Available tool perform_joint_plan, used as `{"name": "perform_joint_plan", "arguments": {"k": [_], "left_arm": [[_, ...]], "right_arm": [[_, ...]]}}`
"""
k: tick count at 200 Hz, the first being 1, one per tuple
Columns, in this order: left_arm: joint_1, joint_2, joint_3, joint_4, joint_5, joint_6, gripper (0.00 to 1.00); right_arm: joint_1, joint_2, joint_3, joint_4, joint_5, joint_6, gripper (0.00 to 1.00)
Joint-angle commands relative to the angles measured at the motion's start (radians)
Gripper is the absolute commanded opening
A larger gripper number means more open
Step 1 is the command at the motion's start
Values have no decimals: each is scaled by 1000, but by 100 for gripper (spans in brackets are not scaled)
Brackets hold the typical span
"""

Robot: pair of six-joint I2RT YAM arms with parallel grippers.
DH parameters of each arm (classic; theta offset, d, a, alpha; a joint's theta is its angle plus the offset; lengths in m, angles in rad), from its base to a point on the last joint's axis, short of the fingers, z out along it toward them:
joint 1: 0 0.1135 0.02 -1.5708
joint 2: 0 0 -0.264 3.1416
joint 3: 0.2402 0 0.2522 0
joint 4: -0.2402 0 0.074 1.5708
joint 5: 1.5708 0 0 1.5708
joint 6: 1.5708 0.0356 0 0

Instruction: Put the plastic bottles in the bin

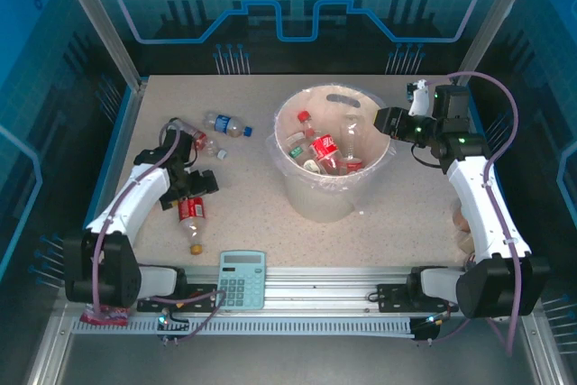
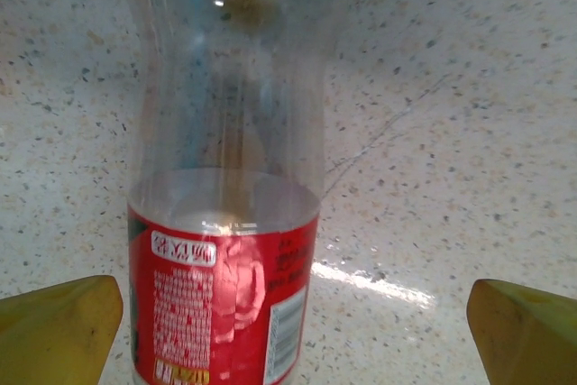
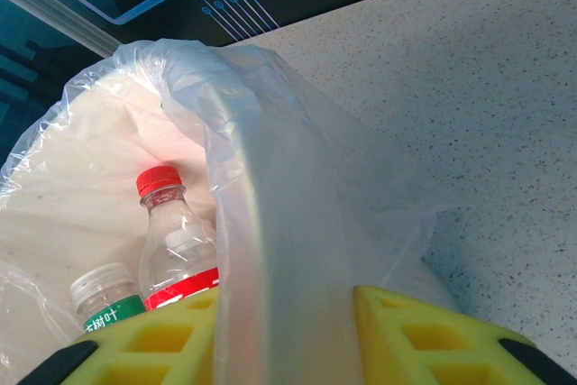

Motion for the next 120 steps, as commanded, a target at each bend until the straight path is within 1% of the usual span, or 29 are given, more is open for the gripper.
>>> {"name": "perform_joint_plan", "arguments": {"k": [1, 16, 39, 73, 85, 110, 120], "left_arm": [[40, 25, -41, 58, -27, -3, 99], [57, 46, -78, 99, -8, -10, 99], [56, 87, -116, 146, 19, -23, 99], [56, 131, -137, 186, 44, -33, 94], [56, 136, -132, 187, 45, -33, 90], [52, 129, -138, 201, 37, -37, 77], [48, 126, -139, 205, 37, -40, 74]], "right_arm": [[-2, -9, -20, -30, 11, -24, 38], [-3, -6, -19, -25, 8, -22, 38], [-3, -4, -18, -25, 12, -24, 38], [-3, 1, -21, -29, 15, -27, 38], [-2, 1, -26, -29, 14, -24, 38], [-3, -5, -28, -37, 22, -27, 38], [-2, -8, -31, -39, 26, -29, 38]]}}
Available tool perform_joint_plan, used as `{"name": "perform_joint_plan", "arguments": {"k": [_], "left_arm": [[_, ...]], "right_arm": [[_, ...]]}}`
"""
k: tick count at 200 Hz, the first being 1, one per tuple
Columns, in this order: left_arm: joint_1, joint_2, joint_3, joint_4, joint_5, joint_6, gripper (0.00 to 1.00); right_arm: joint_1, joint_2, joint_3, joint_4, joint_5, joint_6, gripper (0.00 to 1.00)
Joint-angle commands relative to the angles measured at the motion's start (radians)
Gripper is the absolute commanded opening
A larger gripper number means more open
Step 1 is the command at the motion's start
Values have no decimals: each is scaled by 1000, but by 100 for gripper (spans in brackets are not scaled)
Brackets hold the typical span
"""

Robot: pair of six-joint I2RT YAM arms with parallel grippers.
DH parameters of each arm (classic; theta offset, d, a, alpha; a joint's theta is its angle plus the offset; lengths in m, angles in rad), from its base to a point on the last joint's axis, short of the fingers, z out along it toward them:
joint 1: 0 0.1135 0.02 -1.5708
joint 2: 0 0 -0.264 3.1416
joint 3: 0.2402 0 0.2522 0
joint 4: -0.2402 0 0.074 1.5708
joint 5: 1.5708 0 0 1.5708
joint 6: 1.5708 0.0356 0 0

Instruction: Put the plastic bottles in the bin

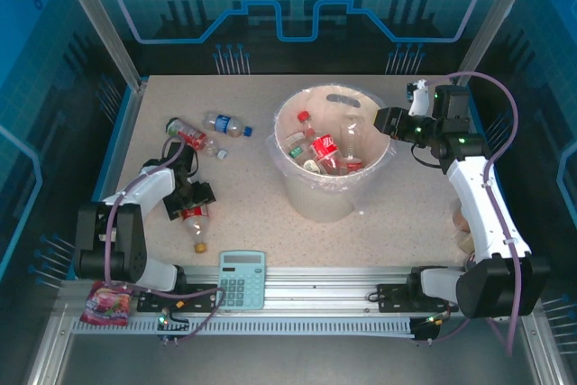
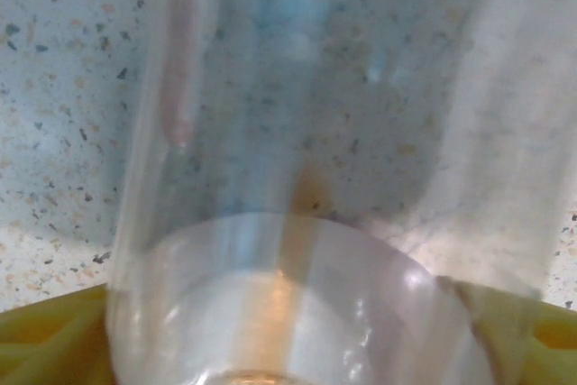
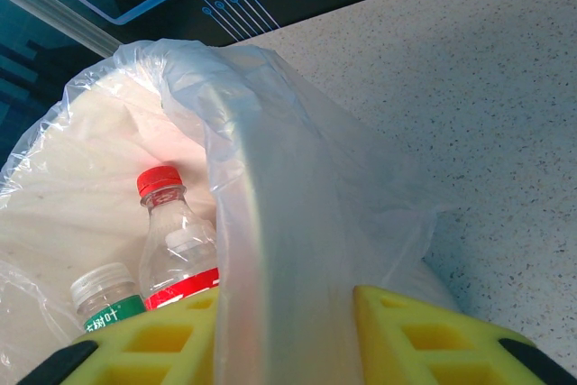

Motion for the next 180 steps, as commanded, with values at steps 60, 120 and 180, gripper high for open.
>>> {"name": "perform_joint_plan", "arguments": {"k": [60, 120, 180], "left_arm": [[-13, -64, -1, 27, 59, -21, 62], [-58, -327, 245, -74, 106, -25, 53], [-252, -327, 712, -28, 87, -26, 49]], "right_arm": [[-1, -12, -26, -61, 26, -27, 38], [39, -24, -20, -94, 68, -24, 38], [85, -46, -11, -112, 119, -20, 38]]}}
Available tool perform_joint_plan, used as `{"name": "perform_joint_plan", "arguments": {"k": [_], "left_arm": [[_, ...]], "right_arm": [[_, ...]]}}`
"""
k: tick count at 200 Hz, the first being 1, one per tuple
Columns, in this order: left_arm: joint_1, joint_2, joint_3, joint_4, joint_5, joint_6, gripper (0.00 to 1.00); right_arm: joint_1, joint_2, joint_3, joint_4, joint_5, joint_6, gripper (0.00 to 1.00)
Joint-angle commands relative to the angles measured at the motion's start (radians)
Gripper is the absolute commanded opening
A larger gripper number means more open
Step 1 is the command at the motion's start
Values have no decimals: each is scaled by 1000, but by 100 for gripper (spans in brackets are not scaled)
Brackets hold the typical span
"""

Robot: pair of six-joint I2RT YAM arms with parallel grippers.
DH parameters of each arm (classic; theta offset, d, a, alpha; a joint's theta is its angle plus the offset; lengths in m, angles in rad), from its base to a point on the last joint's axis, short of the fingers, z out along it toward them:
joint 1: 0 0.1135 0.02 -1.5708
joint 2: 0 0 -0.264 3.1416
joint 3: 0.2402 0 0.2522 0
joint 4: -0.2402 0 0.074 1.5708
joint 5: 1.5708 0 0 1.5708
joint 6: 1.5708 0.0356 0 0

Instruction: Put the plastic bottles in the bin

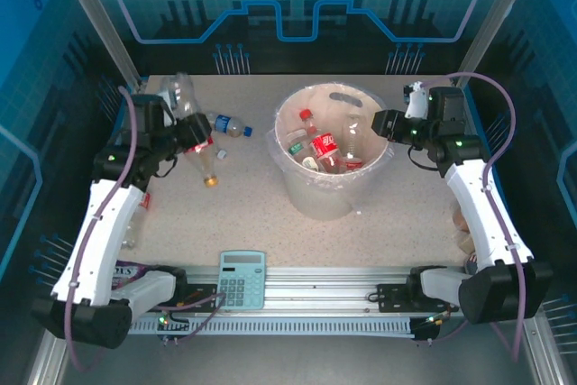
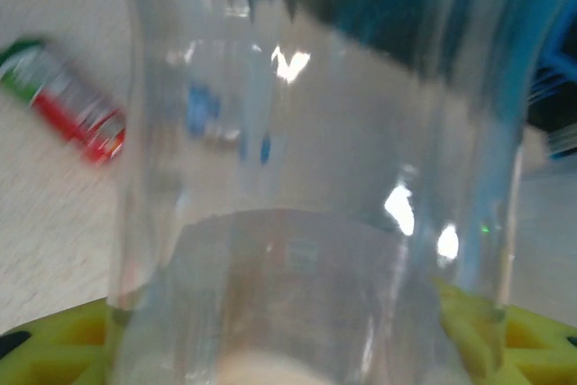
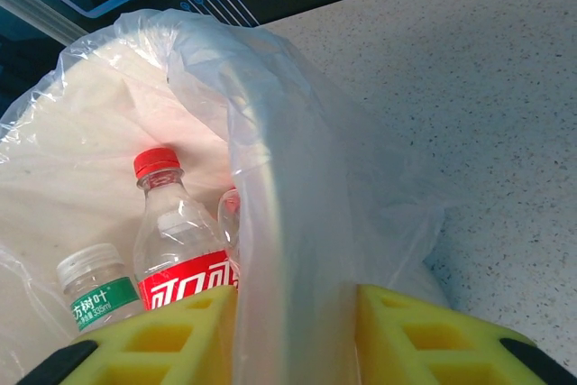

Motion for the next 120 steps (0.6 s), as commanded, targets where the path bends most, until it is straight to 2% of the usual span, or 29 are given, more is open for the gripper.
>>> {"name": "perform_joint_plan", "arguments": {"k": [1, 36, 64, 89, 120], "left_arm": [[-109, 36, 155, 25, -13, 4, 49], [-321, 195, 366, 159, -27, 83, 47], [-443, 362, 522, 211, -7, 193, 42], [-511, 481, 616, 257, 38, 284, 30], [-536, 602, 701, 261, 72, 359, 20]], "right_arm": [[29, -18, -10, -80, 14, -17, 38], [45, -18, 0, -88, 32, -17, 38], [48, -6, 17, -90, 36, -19, 38], [52, 0, 27, -83, 18, -9, 38], [59, 4, 37, -78, 11, -3, 39]]}}
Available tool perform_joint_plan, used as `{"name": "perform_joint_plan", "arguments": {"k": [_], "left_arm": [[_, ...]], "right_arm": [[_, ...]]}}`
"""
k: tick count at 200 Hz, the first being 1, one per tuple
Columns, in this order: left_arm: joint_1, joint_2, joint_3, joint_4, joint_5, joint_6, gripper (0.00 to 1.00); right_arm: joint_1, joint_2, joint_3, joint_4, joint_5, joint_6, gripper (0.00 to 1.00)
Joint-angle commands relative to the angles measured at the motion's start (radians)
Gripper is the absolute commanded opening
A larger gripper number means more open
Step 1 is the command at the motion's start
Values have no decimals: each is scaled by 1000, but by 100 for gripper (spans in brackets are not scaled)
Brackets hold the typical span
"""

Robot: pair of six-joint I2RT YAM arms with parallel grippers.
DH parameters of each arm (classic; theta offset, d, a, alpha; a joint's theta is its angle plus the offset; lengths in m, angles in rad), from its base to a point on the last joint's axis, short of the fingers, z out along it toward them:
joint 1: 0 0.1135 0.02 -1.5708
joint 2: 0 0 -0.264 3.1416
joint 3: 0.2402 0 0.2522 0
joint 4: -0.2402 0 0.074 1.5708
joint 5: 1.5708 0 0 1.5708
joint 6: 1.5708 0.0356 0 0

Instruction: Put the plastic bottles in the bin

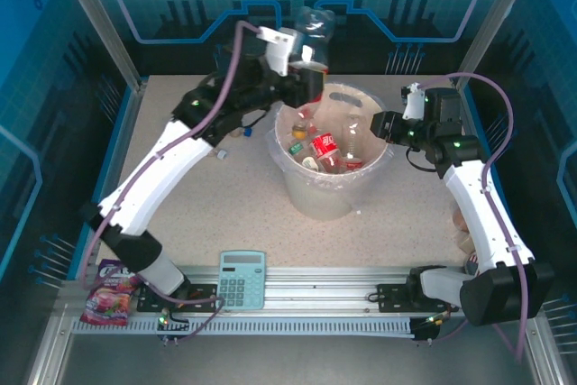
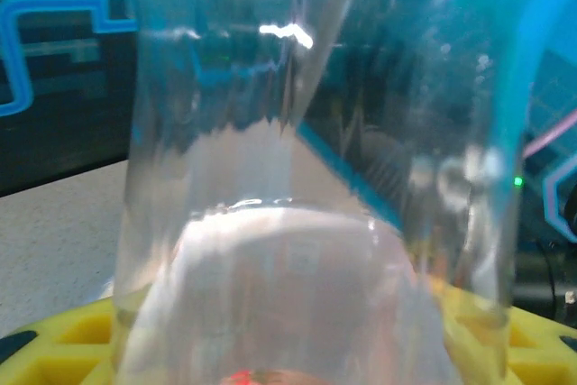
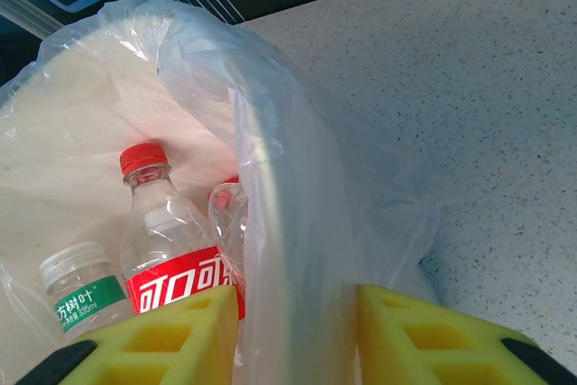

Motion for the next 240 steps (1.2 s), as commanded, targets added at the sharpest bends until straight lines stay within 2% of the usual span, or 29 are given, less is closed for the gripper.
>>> {"name": "perform_joint_plan", "arguments": {"k": [1, 27, 53, 105, 154, 167, 192, 213, 240], "left_arm": [[-13, 49, 82, 47, 51, 108, 20], [-26, 120, 99, 31, 111, 160, 18], [-44, 155, 88, -35, 100, 235, 17], [-45, 72, -152, 25, 109, 288, 17], [-45, 33, -281, 55, 184, 310, 16], [-45, 30, -294, 52, 200, 319, 21], [-44, 26, -310, 49, 211, 330, 44], [-44, 18, -314, 61, 209, 329, 54], [-45, 1, -313, 87, 222, 317, 67]], "right_arm": [[29, 7, 29, -56, -42, -3, 38], [30, 5, 30, -57, -41, -4, 39], [30, 6, 34, -60, -33, -9, 39], [29, 22, 44, -62, -31, -20, 39], [18, 28, 62, -53, -55, -19, 39], [12, 28, 63, -45, -67, -13, 39], [1, 22, 64, -34, -80, -1, 43], [-9, 14, 74, -35, -88, 2, 53], [-35, -2, 110, -37, -104, 7, 55]]}}
